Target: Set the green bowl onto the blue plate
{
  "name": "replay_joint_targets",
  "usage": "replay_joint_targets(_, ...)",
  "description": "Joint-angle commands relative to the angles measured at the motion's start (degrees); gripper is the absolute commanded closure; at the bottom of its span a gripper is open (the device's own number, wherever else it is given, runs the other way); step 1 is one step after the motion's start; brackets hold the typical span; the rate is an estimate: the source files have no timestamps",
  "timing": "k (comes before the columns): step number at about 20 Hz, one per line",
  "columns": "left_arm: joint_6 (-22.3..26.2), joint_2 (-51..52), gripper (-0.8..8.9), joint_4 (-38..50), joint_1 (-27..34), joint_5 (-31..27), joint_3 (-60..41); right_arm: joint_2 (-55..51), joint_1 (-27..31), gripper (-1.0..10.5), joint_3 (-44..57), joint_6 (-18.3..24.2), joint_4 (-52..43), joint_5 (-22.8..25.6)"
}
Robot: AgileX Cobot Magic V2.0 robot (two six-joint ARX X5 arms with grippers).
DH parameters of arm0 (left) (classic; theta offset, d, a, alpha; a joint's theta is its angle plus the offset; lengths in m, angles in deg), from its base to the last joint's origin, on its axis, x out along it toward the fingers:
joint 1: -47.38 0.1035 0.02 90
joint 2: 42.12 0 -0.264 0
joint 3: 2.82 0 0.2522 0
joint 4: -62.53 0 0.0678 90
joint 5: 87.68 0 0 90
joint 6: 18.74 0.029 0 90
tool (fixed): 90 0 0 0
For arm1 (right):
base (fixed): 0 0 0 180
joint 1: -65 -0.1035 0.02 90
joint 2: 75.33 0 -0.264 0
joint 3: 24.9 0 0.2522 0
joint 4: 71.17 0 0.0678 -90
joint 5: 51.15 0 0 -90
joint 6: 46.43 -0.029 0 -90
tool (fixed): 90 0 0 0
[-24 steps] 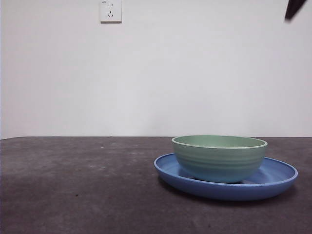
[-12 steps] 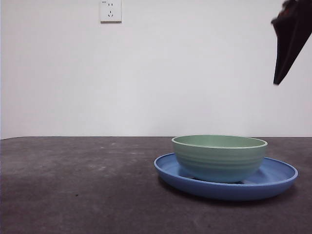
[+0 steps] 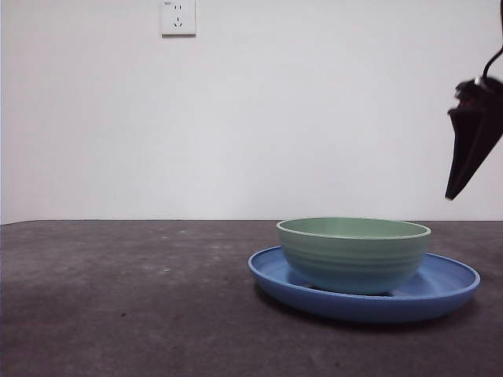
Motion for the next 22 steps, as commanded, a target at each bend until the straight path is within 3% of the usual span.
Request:
replay_joint_targets(1, 0.07, -0.26, 1.60, 0.31, -0.33, 0.50, 0.61, 3.72, -0.07, 5.7, -0.96, 3.32, -1.22, -2.08)
replay_joint_targets(6, 0.07, -0.26, 1.60, 0.31, -0.33, 0.50, 0.61, 10.14, -0.28, 5.7, -0.96, 4.09, -4.85, -4.00)
replay_joint_targets(10, 0.07, -0.28, 1.60, 0.33, -0.33, 0.50, 0.61, 11.58, -0.33, 6.8, -0.96, 6.19, -5.75, -6.54)
replay_joint_targets(19, 0.07, -0.26, 1.60, 0.33, -0.33, 0.50, 0.61, 11.76, -2.95, 6.8, -0.96, 6.78, -5.79, -6.47)
replay_joint_targets(22, 0.07, -0.28, 1.60, 0.33, -0.33, 0.50, 0.61, 12.85, -3.82, 7.4, -0.96, 6.73, -5.88, -6.32)
